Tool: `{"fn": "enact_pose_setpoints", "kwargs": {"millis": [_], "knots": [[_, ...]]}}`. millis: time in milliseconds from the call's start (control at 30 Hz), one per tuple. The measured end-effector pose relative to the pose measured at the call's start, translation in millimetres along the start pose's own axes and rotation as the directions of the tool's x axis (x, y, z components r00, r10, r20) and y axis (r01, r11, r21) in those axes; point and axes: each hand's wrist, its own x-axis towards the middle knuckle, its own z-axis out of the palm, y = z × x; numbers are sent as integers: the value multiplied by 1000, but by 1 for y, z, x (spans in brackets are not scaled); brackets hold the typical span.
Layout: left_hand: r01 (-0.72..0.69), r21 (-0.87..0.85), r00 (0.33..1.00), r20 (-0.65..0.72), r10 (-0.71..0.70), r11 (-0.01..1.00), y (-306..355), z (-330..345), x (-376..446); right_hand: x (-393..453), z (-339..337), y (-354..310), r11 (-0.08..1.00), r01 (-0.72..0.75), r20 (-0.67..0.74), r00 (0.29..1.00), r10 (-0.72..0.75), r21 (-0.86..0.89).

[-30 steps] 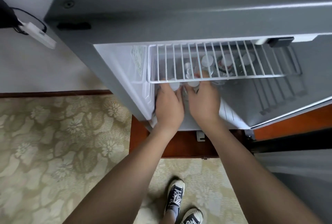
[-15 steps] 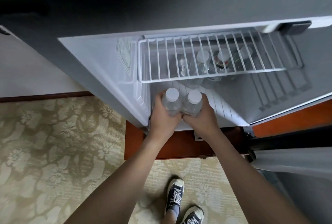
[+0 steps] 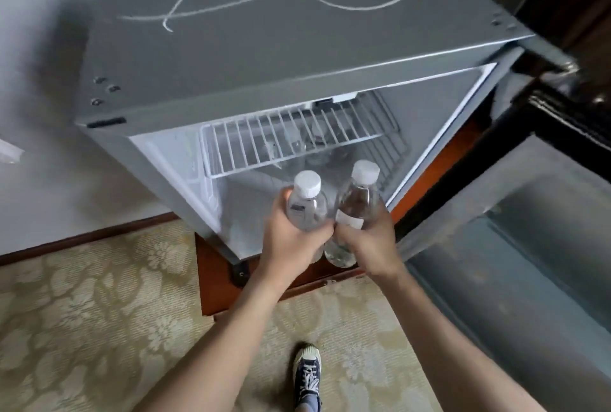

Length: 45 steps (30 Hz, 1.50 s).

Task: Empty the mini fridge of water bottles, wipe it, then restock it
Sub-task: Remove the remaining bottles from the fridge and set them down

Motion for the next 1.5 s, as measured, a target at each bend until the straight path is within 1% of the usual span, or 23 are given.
{"fn": "enact_pose_setpoints", "kwargs": {"millis": [100, 200, 267, 333, 467, 567, 667, 767, 833, 867, 967, 1033, 1133, 1167, 1233, 1267, 1333, 1400, 1500], "knots": [[-77, -65, 991, 109, 84, 995, 52, 22, -23, -41, -32, -45, 997, 74, -161, 985, -70, 23], [-209, -111, 941, 247, 231, 972, 101, 47, -63, -98, -67, -82, 986, 157, -287, 948, -138, 47], [-283, -143, 887, 338, 315, 948, 130, 64, -101, -146, -90, -101, 975, 219, -366, 911, -191, 36], [-354, -172, 815, 425, 393, 919, 158, 81, -147, -204, -110, -116, 964, 265, -456, 862, -219, 38], [-415, -250, 667, 570, 480, 875, 198, 117, -257, -335, -144, -140, 947, 319, -634, 728, -262, -24], [-368, -335, 564, 660, 495, 867, 213, 147, -344, -434, -169, -152, 944, 317, -752, 599, -274, -92], [-238, -422, 483, 730, 484, 875, 223, 180, -420, -518, -192, -163, 950, 265, -824, 491, -281, -166], [-98, -480, 395, 785, 477, 872, 232, 209, -479, -582, -214, -167, 955, 199, -880, 381, -282, -220], [-67, -498, 340, 803, 489, 865, 236, 229, -505, -613, -227, -164, 958, 157, -908, 314, -278, -240], [-67, -504, 323, 805, 497, 861, 238, 239, -515, -625, -233, -162, 959, 147, -918, 286, -275, -242], [-70, -516, 270, 814, 514, 854, 240, 273, -533, -645, -256, -156, 963, 137, -942, 216, -259, -233], [-38, -514, 234, 829, 508, 857, 241, 299, -537, -647, -278, -153, 966, 127, -953, 178, -246, -226], [-14, -515, 216, 835, 505, 857, 246, 343, -533, -639, -318, -150, 970, 91, -961, 143, -236, -225], [-8, -517, 227, 833, 505, 856, 249, 359, -530, -634, -334, -149, 972, 86, -965, 133, -227, -217], [-13, -521, 276, 818, 504, 853, 258, 394, -521, -621, -367, -148, 977, 89, -971, 122, -205, -195], [-18, -522, 288, 814, 504, 853, 264, 410, -516, -614, -384, -150, 977, 88, -972, 122, -203, -193], [-15, -524, 277, 816, 507, 852, 274, 441, -506, -598, -415, -152, 977, 83, -971, 123, -207, -198], [-32, -523, 271, 816, 511, 852, 280, 465, -495, -583, -442, -154, 975, 108, -969, 130, -208, -195], [-50, -511, 323, 805, 498, 858, 283, 493, -471, -553, -481, -154, 971, 142, -962, 166, -216, -193]]}}
